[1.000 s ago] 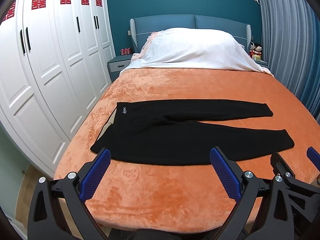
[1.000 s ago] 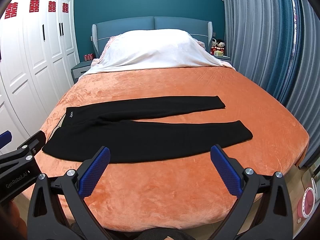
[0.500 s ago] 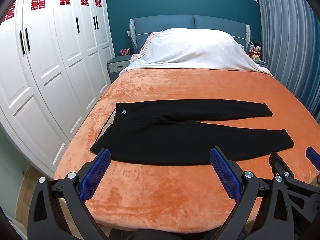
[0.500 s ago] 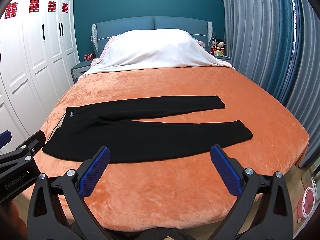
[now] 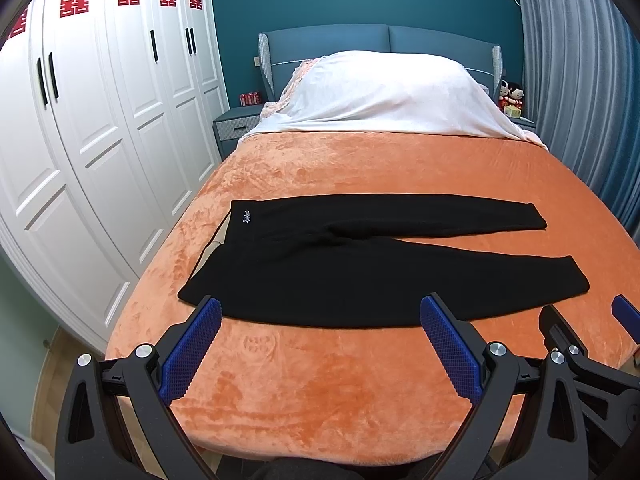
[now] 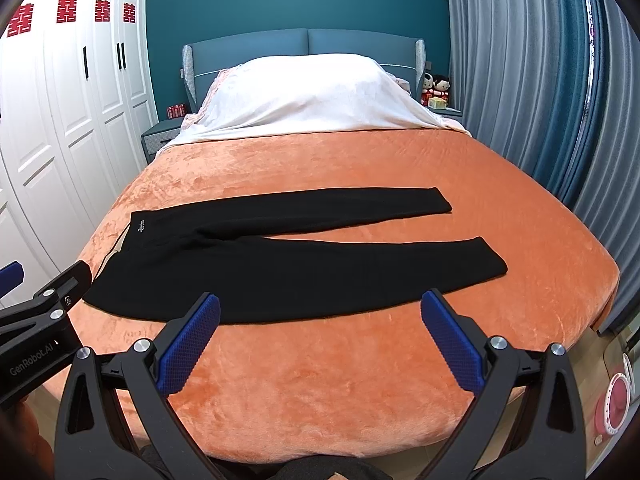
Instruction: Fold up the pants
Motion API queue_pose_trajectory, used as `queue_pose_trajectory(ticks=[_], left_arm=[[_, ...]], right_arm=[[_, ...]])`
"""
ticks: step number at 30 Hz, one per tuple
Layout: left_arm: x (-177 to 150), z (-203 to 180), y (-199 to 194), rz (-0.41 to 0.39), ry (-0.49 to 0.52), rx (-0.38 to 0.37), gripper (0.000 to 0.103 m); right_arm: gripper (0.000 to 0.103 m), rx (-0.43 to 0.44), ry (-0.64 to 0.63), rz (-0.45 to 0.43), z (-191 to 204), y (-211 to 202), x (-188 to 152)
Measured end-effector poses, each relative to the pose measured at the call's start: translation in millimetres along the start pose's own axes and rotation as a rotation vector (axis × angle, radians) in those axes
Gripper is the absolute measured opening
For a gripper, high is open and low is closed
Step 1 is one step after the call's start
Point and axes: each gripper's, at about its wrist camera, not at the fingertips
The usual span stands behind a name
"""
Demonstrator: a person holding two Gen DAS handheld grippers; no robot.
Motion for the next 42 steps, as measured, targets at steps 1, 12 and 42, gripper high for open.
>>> queue_pose_trajectory(ticks=[1,12,42], left_arm=[[0.3,-0.1,0.6,0.001,-0.001,0.000,0.098],[-0.5,-0.7,6.8,0.013,0.005,0.002,0.098],[93.1,128.7,445.5,0.254,-0.053,0.190,0.098]], right_arm=[[0.098,0.000,0.000,0.001,-0.5,0.1,-0.1],[0.098,-0.004,0.002,0.018,-1.7,10.0,-3.9],[0.098,-0.122,-0.004,0.254,-279.9,504.7,88.6]])
Point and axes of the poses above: each gripper's, at about its wrist camera, not at the fingertips, and y roughly the way its jaws point, z to its left, x to its top, and after that the axes turned 7 degrees about -z, right-handed
